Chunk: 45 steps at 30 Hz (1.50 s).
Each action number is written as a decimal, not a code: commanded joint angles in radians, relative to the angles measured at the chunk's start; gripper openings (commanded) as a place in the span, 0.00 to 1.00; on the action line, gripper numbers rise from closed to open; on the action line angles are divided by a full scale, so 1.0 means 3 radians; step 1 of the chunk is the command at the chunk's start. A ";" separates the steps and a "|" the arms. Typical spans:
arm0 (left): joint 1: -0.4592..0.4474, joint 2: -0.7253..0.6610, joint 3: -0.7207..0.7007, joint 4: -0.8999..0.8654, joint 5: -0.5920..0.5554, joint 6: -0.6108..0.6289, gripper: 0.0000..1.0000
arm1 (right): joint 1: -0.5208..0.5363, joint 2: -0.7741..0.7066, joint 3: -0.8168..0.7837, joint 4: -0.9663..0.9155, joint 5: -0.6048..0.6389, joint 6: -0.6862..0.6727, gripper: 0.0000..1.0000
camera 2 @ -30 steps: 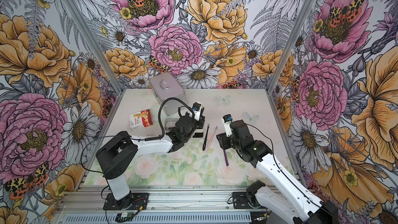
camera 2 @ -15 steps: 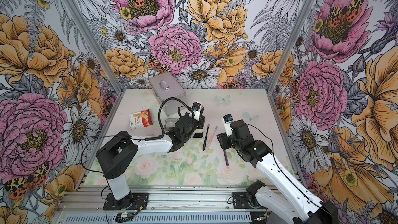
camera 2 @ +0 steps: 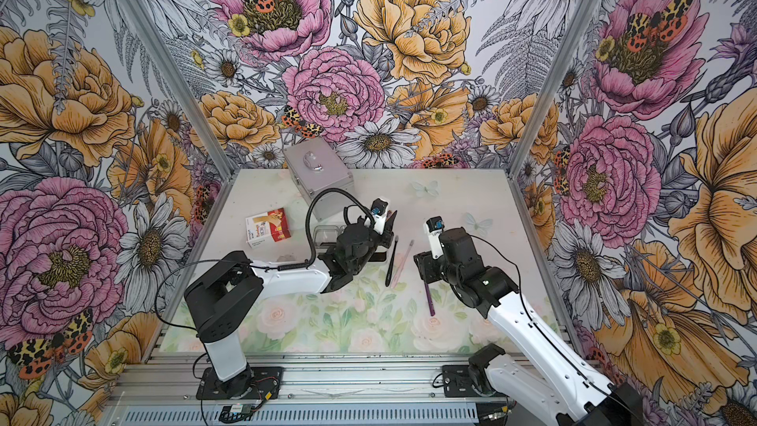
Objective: Place the toothbrush into the toothbrush holder
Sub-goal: Place the toothbrush in the toothbrush holder, then pick up the toothbrush from the center of the board.
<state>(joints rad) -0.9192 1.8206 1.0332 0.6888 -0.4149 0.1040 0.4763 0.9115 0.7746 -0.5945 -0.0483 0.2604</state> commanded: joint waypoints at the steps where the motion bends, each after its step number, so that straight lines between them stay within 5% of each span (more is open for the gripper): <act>1: -0.0008 -0.0096 -0.0037 -0.0077 -0.0002 0.0012 0.39 | -0.0033 -0.0016 -0.0020 -0.0002 0.0038 -0.0014 0.54; 18: -0.0212 -0.0495 -0.0088 0.0042 -0.0034 0.0235 0.51 | -0.0083 0.0256 -0.0018 -0.0059 0.0115 0.0164 0.56; 27: -0.0368 -0.0952 -0.0276 -0.0337 -0.0132 0.0104 0.55 | -0.0097 0.0967 0.0093 -0.0037 0.0183 0.0357 0.54; 37: -0.0339 -0.1304 -0.0440 -0.1220 0.0365 -0.0410 0.63 | -0.0122 0.1858 0.0508 -0.0028 0.0451 0.0339 0.52; 45: -0.0308 -0.1490 -0.0586 -0.1247 0.0662 -0.0607 0.66 | -0.0129 0.2062 0.0396 -0.0013 0.0377 0.0500 0.44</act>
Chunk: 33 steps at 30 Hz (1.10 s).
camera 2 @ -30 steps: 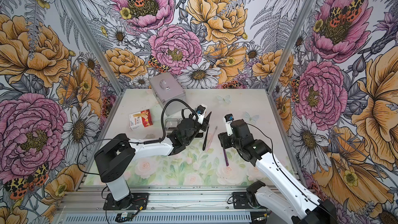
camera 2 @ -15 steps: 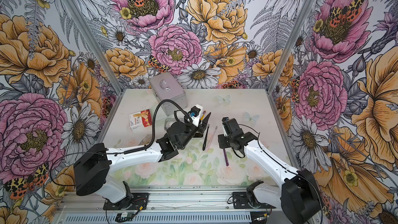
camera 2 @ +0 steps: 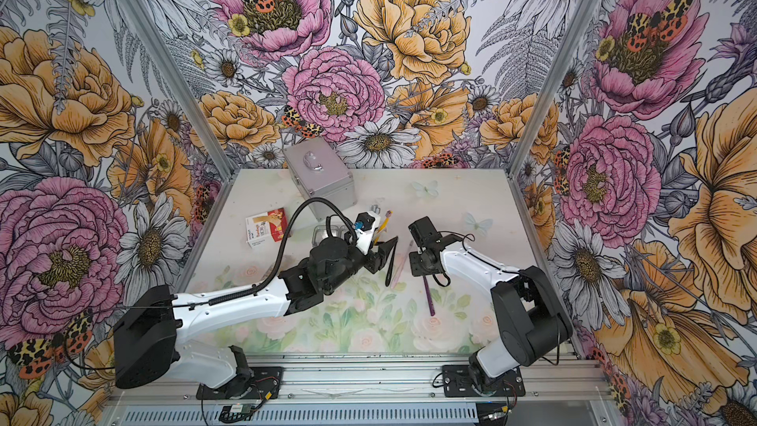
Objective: Place the toothbrush into the toothbrush holder
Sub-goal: Pick up the toothbrush from the center of the board.
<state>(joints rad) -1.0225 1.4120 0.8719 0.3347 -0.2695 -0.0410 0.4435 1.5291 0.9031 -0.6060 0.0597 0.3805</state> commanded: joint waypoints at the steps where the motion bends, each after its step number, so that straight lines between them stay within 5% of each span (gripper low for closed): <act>1: 0.0048 -0.0137 -0.0055 -0.0068 0.0177 -0.0138 0.66 | -0.0015 -0.0013 -0.0062 0.0031 0.0011 0.0126 0.43; 20: 0.0095 -0.0053 -0.0096 0.0044 0.0304 -0.0297 0.67 | 0.0109 -0.0151 -0.0614 0.0105 -0.0008 0.0480 0.37; 33: 0.0222 -0.0100 -0.0293 0.0285 0.0404 -0.0574 0.67 | 0.0148 -0.0133 -0.0602 0.0103 -0.0013 0.0423 0.11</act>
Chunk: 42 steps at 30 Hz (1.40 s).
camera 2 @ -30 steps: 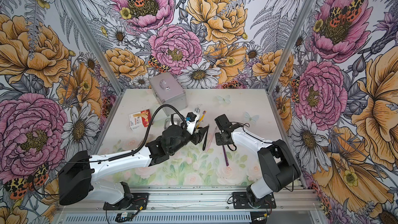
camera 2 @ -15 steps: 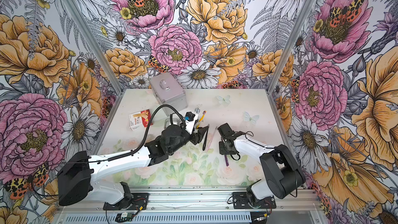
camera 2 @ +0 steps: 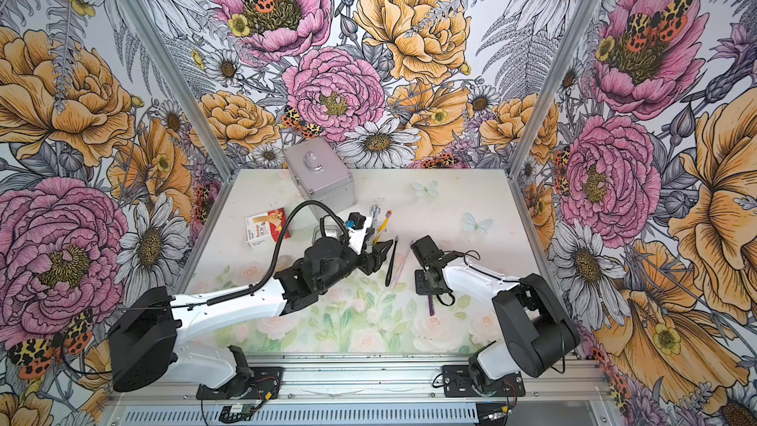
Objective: Place the toothbrush into the toothbrush holder
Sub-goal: Pick up the toothbrush from the center of the board.
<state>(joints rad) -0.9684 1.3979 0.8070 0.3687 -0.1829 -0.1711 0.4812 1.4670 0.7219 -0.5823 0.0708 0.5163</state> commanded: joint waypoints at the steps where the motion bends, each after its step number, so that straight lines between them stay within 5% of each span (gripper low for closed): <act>1: 0.0049 -0.0053 -0.0081 0.0178 0.0134 -0.0159 0.67 | 0.0018 0.0080 0.0008 0.0027 -0.0062 -0.0052 0.11; 6: 0.0078 -0.0037 -0.0066 0.0180 0.0219 -0.0207 0.67 | 0.0019 0.0120 0.0071 0.0034 -0.0159 -0.0147 0.00; 27: 0.0335 0.0458 0.0358 0.0161 0.1311 -0.0861 0.67 | 0.0029 -0.1473 0.0130 0.0082 -0.0415 -0.0402 0.00; 42: 0.0185 0.0972 0.0849 -0.0148 0.1359 -0.0826 0.67 | 0.0056 -0.1744 0.0186 0.0080 -0.0557 -0.0399 0.00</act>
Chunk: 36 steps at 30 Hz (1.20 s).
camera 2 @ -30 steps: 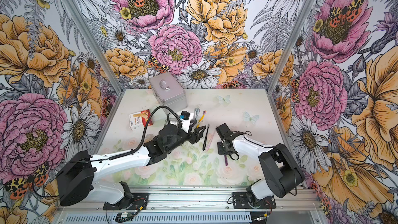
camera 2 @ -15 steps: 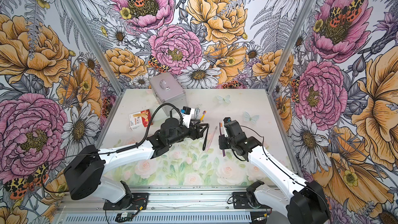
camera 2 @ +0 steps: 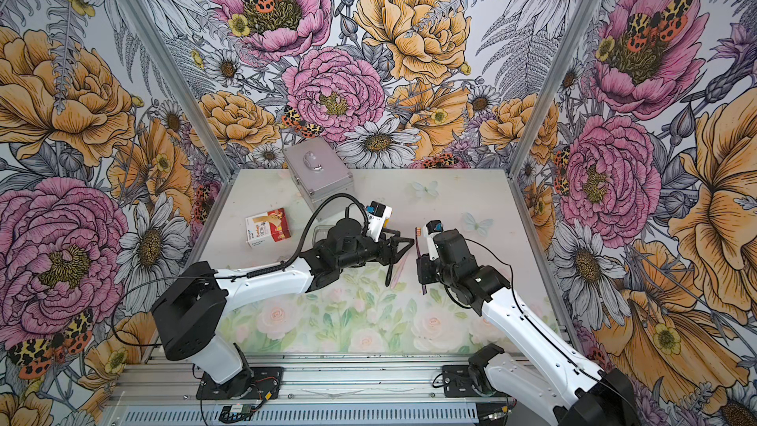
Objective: Place the toothbrush into the toothbrush holder
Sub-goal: Pick up the toothbrush from the center of the board.
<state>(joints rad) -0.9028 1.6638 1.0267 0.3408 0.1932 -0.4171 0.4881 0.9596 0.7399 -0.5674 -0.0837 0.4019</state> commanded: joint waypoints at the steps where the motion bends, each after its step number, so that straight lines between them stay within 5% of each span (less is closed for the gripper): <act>1: -0.0046 0.0120 0.0166 -0.0083 0.0116 0.0013 0.67 | 0.0032 -0.0052 0.0134 0.0030 -0.0043 -0.0018 0.00; 30: -0.0036 0.0483 0.0574 -0.0287 0.0107 0.0128 0.41 | 0.0052 -0.0120 0.0162 -0.0026 -0.0032 -0.0052 0.00; 36: -0.0035 0.0611 0.0606 -0.0289 0.0134 0.0112 0.22 | 0.0055 -0.0115 0.0150 -0.0029 -0.0020 -0.0061 0.00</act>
<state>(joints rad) -0.9199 1.8091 1.1889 0.2619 0.2241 -0.3973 0.4946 0.9318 0.7551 -0.5732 -0.0933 0.3988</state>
